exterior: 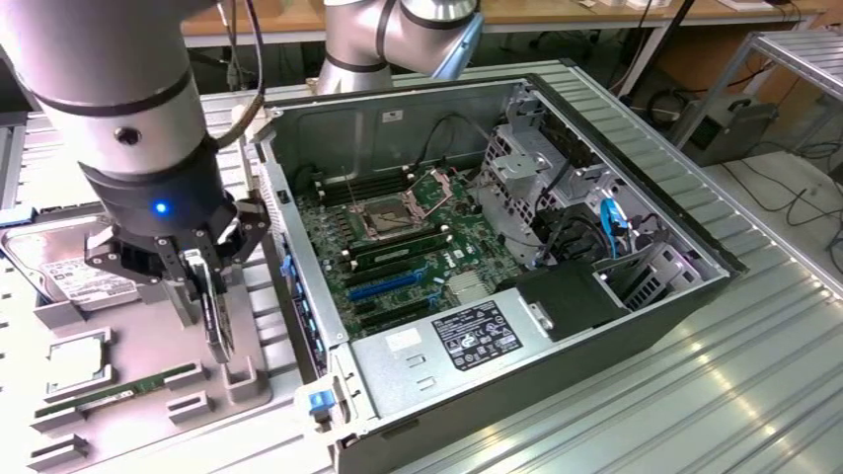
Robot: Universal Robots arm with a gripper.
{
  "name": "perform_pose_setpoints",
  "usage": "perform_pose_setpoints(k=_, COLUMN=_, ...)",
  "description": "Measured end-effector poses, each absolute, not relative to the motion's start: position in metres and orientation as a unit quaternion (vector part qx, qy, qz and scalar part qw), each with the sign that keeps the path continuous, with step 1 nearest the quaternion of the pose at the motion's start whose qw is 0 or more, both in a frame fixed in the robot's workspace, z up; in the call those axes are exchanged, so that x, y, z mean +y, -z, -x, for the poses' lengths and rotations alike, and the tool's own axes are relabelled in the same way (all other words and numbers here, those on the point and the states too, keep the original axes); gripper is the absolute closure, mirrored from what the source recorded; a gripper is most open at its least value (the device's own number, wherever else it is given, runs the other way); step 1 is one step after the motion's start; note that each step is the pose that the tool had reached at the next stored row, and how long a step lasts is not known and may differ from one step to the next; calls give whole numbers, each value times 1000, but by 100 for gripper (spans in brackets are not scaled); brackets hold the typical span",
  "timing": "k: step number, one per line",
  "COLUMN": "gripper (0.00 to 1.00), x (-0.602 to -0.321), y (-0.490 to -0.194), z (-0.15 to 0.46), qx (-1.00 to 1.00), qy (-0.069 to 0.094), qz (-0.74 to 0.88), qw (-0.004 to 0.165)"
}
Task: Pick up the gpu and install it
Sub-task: 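Pick up the gpu and move the gpu toward the slot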
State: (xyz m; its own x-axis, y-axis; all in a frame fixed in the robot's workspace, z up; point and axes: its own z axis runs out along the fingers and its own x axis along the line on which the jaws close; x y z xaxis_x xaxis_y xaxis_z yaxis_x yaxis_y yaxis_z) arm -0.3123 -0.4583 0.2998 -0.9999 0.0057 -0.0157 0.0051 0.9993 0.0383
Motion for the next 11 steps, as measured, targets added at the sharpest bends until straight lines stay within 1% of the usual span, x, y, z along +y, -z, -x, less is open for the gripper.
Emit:
perform_pose_setpoints(k=1, gripper=74, x=-458, y=-310, z=312, qx=1000, qy=-19, qz=-3, qw=8)
perform_pose_setpoints(k=4, gripper=74, x=-459, y=-326, z=312, qx=1000, qy=-19, qz=-3, qw=8)
perform_pose_setpoints(k=7, gripper=74, x=-461, y=-352, z=312, qx=1000, qy=-19, qz=-4, qw=8)
perform_pose_setpoints(k=10, gripper=74, x=-462, y=-366, z=311, qx=1000, qy=-19, qz=-4, qw=8)
perform_pose_setpoints(k=11, gripper=74, x=-463, y=-375, z=311, qx=1000, qy=-19, qz=-4, qw=7)
